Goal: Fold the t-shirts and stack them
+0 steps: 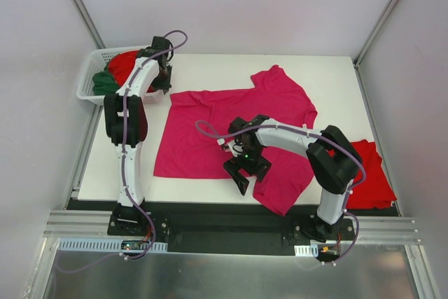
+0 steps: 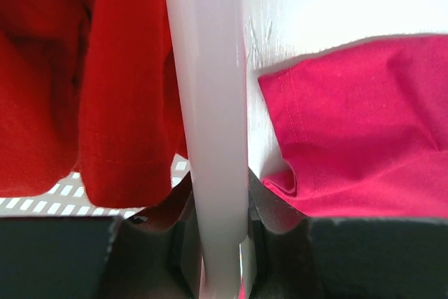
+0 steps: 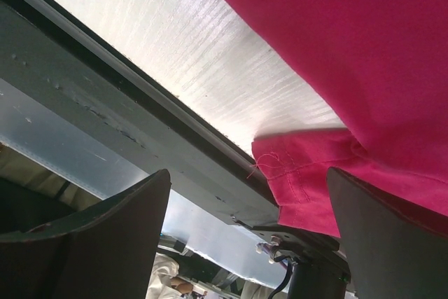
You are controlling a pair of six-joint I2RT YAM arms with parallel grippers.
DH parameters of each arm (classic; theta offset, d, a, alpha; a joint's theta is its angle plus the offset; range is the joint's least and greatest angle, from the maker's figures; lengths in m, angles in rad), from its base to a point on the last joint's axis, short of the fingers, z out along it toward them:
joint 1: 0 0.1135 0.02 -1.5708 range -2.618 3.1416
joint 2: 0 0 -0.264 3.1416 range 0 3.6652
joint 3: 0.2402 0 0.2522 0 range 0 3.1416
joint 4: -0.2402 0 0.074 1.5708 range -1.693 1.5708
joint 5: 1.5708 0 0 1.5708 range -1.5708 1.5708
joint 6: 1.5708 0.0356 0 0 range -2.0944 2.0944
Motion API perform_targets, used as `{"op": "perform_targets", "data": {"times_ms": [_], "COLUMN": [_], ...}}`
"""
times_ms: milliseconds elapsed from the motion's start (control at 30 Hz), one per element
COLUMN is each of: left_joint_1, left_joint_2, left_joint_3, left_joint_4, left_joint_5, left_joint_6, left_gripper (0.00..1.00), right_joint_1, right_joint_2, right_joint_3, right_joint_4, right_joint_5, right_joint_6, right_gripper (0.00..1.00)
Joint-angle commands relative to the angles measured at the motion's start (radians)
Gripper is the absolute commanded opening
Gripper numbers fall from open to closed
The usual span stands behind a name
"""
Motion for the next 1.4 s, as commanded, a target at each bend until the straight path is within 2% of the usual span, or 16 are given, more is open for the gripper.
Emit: {"op": "perform_targets", "data": {"times_ms": [0, 167, 300, 400, 600, 867, 1033, 1367], "left_joint_1": [-0.041, -0.070, -0.076, -0.084, -0.131, -0.227, -0.227, -0.196], "left_joint_2": [-0.087, -0.067, -0.087, -0.122, -0.173, -0.248, -0.272, -0.295], "left_joint_3": [0.037, 0.124, 0.117, 0.081, -0.043, -0.205, -0.218, -0.152], "left_joint_4": [-0.090, -0.174, -0.220, -0.249, -0.246, -0.264, -0.307, -0.315], "left_joint_5": [0.049, 0.113, 0.176, 0.123, 0.002, -0.066, -0.074, -0.215], "left_joint_6": [-0.101, -0.056, 0.026, 0.112, 0.175, 0.166, 0.145, 0.136], "left_gripper": [0.00, 0.00, 0.00, 0.00, 0.00, 0.00, 0.00, 0.00], "right_joint_1": [0.010, 0.021, 0.035, 0.047, 0.073, 0.098, 0.110, 0.116], "right_joint_2": [-0.015, -0.018, -0.012, -0.009, 0.023, 0.046, 0.056, 0.040], "right_joint_3": [-0.001, -0.001, 0.002, 0.005, 0.031, 0.062, 0.080, 0.054], "right_joint_4": [-0.018, -0.007, -0.003, 0.008, 0.010, 0.004, 0.004, 0.001], "right_joint_5": [-0.023, -0.030, -0.040, -0.053, -0.070, -0.080, -0.089, -0.092], "right_joint_6": [-0.005, 0.005, 0.012, 0.018, 0.018, 0.012, 0.005, -0.011], "right_gripper": [0.96, 0.96, 0.96, 0.96, 0.96, 0.96, 0.96, 0.96]}}
